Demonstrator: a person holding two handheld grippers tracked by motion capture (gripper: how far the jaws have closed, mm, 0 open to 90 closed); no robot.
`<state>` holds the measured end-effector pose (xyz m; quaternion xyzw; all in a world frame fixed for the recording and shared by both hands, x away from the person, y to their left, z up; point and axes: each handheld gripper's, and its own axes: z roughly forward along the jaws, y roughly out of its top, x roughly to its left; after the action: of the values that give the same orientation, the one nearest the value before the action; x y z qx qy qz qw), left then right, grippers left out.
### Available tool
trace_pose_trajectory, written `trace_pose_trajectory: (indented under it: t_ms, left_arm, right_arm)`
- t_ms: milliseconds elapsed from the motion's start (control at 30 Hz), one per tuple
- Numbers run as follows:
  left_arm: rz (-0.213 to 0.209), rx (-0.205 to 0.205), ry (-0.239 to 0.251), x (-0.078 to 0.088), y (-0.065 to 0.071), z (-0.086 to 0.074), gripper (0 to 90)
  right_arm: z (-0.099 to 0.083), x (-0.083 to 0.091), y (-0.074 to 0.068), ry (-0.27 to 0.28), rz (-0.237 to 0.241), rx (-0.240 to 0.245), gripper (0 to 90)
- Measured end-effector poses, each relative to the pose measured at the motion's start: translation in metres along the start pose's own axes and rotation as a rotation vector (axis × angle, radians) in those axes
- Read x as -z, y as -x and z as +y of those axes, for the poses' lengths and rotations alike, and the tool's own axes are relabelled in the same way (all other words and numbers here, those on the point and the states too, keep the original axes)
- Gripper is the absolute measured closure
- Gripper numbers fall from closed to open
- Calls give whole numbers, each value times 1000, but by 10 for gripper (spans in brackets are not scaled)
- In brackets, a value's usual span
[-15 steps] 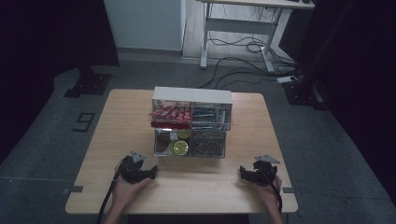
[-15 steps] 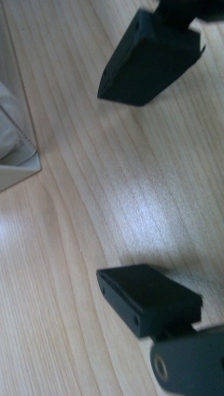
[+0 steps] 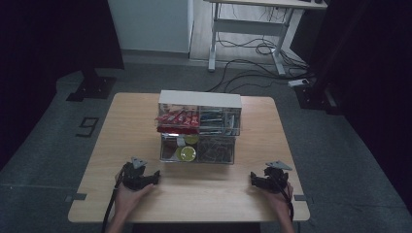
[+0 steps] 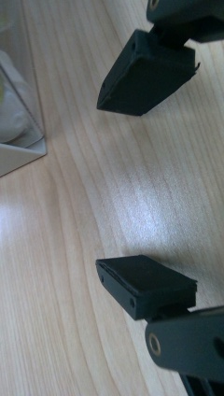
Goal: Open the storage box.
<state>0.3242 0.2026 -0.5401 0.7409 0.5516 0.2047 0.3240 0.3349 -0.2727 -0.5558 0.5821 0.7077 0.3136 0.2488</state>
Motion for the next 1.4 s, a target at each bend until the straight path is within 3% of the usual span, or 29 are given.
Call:
trace_pose_trajectory:
  t_ms: [167,533,833,1067,1400]
  left_arm:
    - [-11,9,20,5,0,1,233]
    - [-22,13,49,16,-3,3,288]
    - [14,8,104,29,0,6,380]
    - [14,21,128,38,-4,8,448]
    - [-57,53,146,54,-4,13,568]
  right_arm:
    - [0,1,1,11,-12,-9,132]
    - [0,1,1,12,-13,-9,134]
    - [0,1,1,12,-10,-8,136]
    - [0,1,1,11,-10,-8,138]
    - [0,1,1,13,-12,-10,141]
